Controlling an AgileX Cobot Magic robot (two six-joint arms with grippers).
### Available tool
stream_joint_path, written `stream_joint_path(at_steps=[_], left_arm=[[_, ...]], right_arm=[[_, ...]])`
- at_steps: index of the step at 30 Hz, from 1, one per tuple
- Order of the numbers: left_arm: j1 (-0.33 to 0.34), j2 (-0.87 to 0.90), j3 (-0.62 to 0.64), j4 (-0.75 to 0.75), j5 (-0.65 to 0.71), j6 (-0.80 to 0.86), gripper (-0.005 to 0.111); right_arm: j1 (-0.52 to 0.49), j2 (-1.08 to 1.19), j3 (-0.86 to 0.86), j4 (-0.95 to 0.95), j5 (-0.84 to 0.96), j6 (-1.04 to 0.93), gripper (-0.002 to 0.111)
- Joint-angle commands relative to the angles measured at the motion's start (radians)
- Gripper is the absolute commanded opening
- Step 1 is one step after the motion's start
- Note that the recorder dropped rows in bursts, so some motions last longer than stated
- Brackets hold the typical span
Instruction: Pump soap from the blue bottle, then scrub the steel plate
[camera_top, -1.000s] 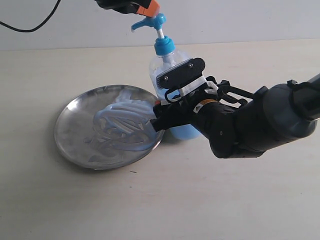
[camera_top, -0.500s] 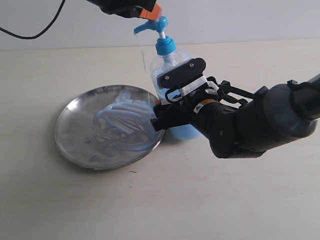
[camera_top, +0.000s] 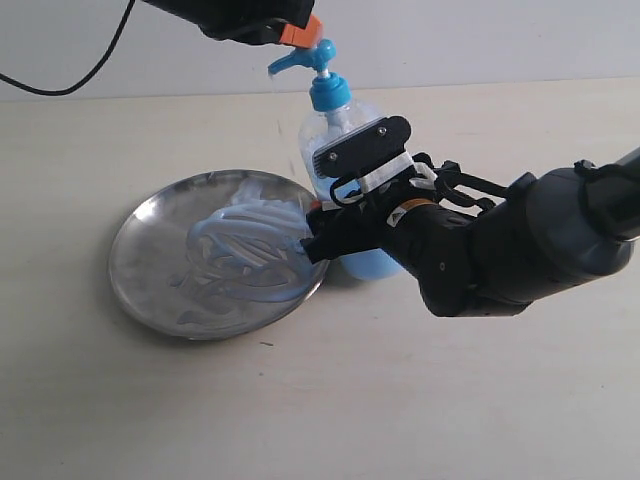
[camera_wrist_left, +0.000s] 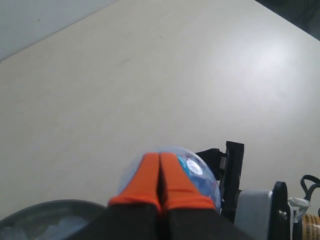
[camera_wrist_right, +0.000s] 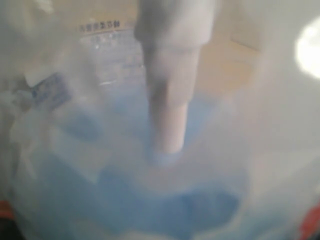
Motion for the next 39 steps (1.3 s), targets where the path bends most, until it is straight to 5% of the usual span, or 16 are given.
stream_joint_path(at_steps=[1, 39], left_arm=[[-0.026, 0.065, 0.070, 0.104, 0.173, 0.004, 0.000], [-0.026, 0.029, 0.072, 0.099, 0.136, 0.004, 0.000]], right_arm=[[0.000, -0.008, -0.008, -0.039, -0.022, -0.030, 0.000], [0.000, -0.008, -0.008, -0.039, -0.022, -0.030, 0.000]])
